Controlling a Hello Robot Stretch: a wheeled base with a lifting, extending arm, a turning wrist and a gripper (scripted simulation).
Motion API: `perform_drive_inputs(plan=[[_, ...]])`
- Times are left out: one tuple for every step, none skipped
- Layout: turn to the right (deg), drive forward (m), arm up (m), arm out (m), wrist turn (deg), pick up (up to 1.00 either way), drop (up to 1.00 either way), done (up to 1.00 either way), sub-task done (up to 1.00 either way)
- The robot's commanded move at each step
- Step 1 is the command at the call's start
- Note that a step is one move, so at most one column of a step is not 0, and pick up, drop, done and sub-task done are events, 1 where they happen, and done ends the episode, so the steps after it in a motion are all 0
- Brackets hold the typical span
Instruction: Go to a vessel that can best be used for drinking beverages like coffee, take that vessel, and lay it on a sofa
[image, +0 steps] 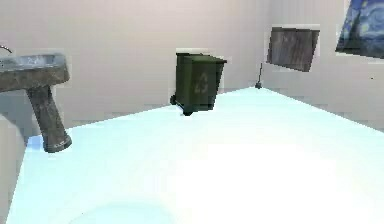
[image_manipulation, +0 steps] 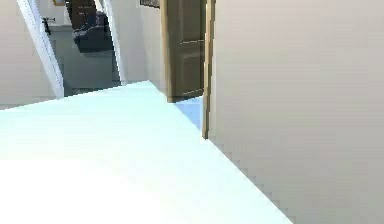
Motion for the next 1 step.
perform_drive_inputs(plan=[[45.0, 0.00, 0.00, 0.00, 0.0, 0.00, 0.00, 0.00, 0.00]])
